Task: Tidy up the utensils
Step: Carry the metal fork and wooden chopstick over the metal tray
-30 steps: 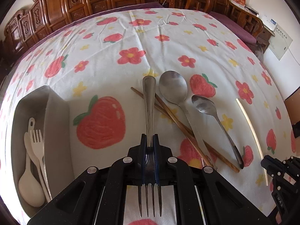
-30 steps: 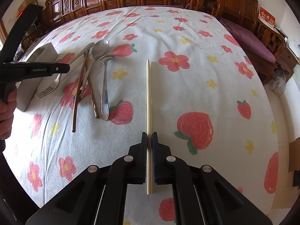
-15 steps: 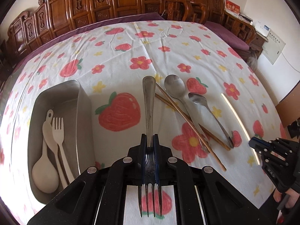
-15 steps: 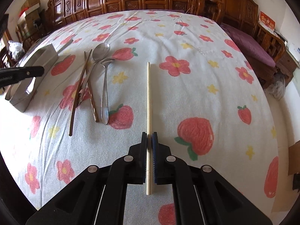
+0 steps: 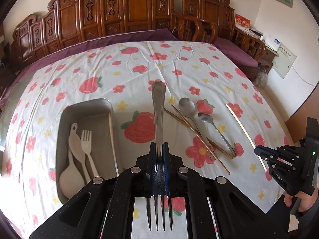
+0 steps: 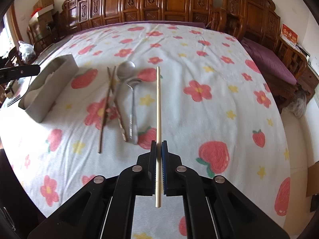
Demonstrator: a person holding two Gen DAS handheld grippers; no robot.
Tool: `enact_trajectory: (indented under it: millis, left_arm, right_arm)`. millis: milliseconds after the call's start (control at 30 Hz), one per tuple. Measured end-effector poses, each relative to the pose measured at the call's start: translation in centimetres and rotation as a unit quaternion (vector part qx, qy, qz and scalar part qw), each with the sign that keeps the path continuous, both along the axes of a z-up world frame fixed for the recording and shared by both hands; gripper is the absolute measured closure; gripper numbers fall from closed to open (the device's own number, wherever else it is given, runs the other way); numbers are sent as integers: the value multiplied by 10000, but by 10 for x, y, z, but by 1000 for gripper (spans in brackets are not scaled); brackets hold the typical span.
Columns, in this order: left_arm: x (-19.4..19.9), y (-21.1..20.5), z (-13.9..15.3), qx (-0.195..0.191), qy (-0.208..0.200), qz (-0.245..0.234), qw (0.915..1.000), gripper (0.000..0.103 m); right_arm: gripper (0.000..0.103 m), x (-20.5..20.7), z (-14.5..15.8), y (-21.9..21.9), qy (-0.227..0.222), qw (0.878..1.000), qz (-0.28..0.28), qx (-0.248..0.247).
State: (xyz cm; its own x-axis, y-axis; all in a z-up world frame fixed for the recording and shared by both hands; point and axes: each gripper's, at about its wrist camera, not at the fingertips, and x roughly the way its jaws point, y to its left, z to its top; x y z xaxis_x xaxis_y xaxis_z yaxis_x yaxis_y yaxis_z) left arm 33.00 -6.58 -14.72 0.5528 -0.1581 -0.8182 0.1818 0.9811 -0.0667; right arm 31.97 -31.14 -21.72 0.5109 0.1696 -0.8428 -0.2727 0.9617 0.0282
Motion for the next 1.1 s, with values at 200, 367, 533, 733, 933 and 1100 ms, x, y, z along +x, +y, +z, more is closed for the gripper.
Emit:
enact_trajectory:
  millis: [200,367,533,733,933,1100]
  left_arm:
    - [-3,28,8,1,-95,147,9998,97]
    - [-2,53,4,-33,-42,325,9995,97]
    - [0,77,-3,-24,20,472,9989,97]
    - [7,98,-14,-4,110,602,9981,97]
    - [13,110,-36,2,257,672,9974,97]
    - [18,122,-48,-70,366,745,9965,97]
  right_arm:
    - [97,-4,21,24,-128,9998,155,71]
    - [97,-6,33,51,-173,9992,304,168]
    - [97,-8,41,82,-169,9982,536,184]
    - [97,-8,47,109,-132,9973,681,251]
    - [97,-5,50,135,-92,9959,870,235]
    - [97,-3,51,154,-51,9946,1018,191]
